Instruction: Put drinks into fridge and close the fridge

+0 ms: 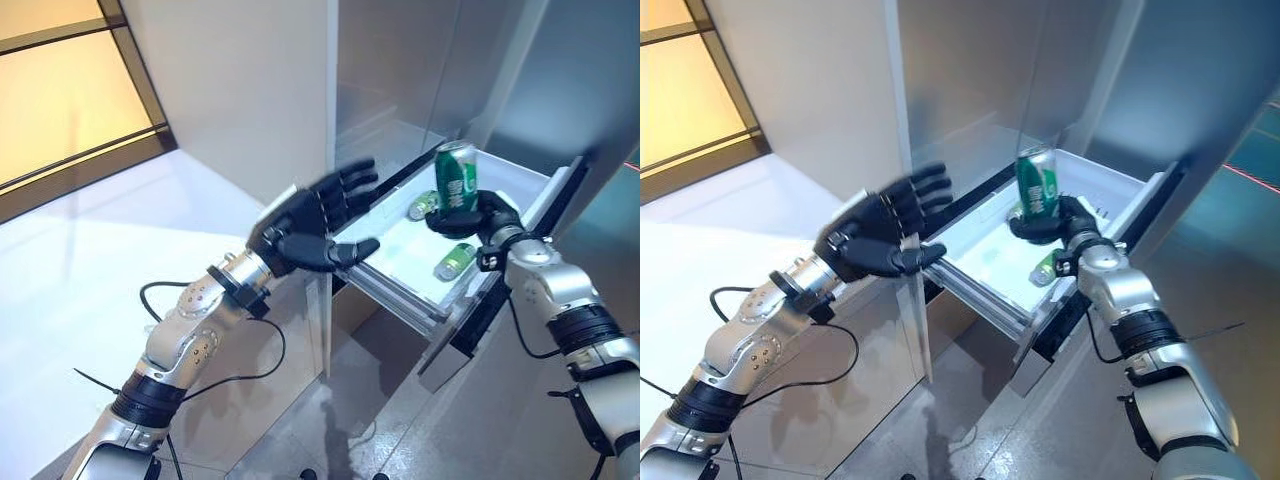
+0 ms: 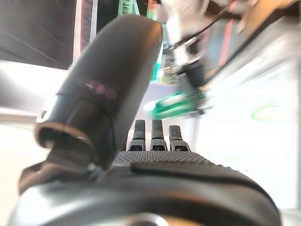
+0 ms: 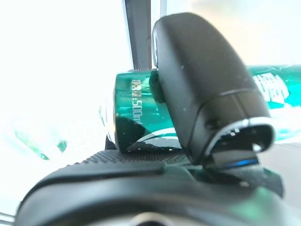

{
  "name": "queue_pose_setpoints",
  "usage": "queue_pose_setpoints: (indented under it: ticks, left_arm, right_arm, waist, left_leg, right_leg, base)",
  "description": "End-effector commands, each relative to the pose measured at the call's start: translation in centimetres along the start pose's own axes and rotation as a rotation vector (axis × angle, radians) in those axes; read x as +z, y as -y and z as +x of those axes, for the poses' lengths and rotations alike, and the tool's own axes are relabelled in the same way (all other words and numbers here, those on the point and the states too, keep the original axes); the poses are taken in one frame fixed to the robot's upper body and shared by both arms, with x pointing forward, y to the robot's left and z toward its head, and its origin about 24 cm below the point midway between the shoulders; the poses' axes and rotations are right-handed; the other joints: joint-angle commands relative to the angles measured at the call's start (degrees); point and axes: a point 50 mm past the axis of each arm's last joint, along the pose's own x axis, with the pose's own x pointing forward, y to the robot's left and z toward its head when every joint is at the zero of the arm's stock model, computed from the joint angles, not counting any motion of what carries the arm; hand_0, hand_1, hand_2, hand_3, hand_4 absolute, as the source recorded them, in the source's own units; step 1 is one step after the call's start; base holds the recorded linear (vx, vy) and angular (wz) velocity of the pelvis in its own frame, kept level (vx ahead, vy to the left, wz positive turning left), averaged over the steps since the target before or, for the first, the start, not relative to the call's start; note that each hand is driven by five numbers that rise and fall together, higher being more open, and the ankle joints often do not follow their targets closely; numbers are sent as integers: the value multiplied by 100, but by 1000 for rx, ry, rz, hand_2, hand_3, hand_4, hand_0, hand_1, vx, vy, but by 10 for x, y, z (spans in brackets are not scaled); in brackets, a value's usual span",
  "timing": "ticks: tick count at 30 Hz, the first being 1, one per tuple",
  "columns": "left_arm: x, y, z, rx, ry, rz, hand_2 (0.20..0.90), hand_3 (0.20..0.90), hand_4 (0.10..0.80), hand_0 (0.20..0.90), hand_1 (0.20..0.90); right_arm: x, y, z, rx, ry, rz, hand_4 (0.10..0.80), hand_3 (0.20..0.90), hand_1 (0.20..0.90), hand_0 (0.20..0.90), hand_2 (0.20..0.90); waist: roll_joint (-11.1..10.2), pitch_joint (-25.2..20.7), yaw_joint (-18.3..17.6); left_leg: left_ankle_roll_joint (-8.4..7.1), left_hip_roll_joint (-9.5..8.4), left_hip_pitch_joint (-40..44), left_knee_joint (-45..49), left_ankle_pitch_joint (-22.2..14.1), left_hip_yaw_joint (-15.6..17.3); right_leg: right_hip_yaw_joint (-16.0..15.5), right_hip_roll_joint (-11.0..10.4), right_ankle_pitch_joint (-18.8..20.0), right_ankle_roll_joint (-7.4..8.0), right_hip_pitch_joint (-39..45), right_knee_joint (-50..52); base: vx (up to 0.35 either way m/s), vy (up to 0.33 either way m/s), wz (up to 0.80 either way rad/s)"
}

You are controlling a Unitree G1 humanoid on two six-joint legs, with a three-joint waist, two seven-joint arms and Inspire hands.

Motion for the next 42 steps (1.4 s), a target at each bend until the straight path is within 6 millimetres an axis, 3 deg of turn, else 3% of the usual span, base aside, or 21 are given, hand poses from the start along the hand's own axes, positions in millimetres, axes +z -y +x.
queue_pose_setpoints:
  ticks: [1,4,11,14,20,27,32,40,41,42]
  left_arm:
    - [-15,20,-3,-144,-27,-151,900,900,800,900,900]
    - [-54,26,-20,-161,-172,-273,900,900,800,900,900]
    - [-99,18,-51,-142,-366,-196,900,900,800,900,900]
    - [-122,6,-61,-31,-452,-121,900,900,800,900,900]
    - [-160,-24,-87,255,-592,40,900,900,800,900,900]
    - [-187,-50,-123,534,-703,48,900,900,800,900,900]
    - [-197,-56,-140,600,-776,55,900,900,800,900,900]
    - [-203,-64,-153,672,-857,47,900,900,800,900,900]
    - [-203,-64,-153,671,-857,48,900,900,800,900,900]
    - [-203,-64,-152,670,-854,49,900,900,800,900,900]
  right_arm:
    - [138,49,-20,-149,483,-84,100,200,300,300,300]
    - [137,72,-19,-212,415,-148,100,200,300,300,300]
    - [123,114,-20,-289,208,-283,100,200,300,300,300]
    - [105,121,-17,-284,110,-311,100,200,300,300,300]
    - [79,117,-11,-238,24,-318,100,200,300,300,300]
    - [58,111,-6,-195,-58,-365,100,200,300,300,300]
    - [50,109,-5,-160,-143,-436,100,200,300,300,300]
    - [56,102,-2,-117,-205,-557,100,200,300,300,300]
    - [56,101,-2,-115,-209,-559,114,214,312,312,312]
    - [56,100,-2,-109,-218,-564,314,414,484,484,484]
  waist:
    - [-277,-494,225]
    - [-227,-338,376]
    - [-84,186,552]
    - [-77,418,573]
    - [-86,757,536]
    - [-50,1069,515]
    - [25,1254,509]
    - [76,1386,498]
    - [77,1391,500]
    - [78,1400,502]
  left_leg:
    - [76,-223,50,133,-352,34]
    - [64,-259,-93,161,-294,-103]
    - [73,-269,-758,292,-135,-259]
    - [83,-240,-903,337,-106,-254]
    - [79,-185,-1140,430,-78,-147]
    - [56,-172,-1379,490,-24,-41]
    - [33,-173,-1528,538,13,26]
    - [17,-187,-1670,541,62,85]
    - [17,-186,-1673,540,64,86]
    - [17,-187,-1683,537,72,89]
  right_leg:
    - [-61,80,-342,-42,61,382]
    - [-158,63,-321,-40,-10,374]
    - [-198,48,-237,-57,-571,451]
    - [-178,69,-214,-75,-709,488]
    - [-138,102,-194,-103,-966,590]
    - [-154,94,-144,-115,-1239,673]
    - [-176,60,-125,-121,-1392,735]
    - [-165,39,-97,-108,-1575,781]
    - [-168,38,-95,-107,-1580,785]
    - [-166,40,-91,-107,-1595,790]
  base:
    - [66,16,36]
    - [1,0,31]
    - [-167,-38,32]
    - [-75,-70,11]
    - [-76,-47,1]
    - [-91,-13,-6]
    - [-87,22,-2]
    - [-55,24,-3]
    - [-29,6,-6]
    - [-30,6,-7]
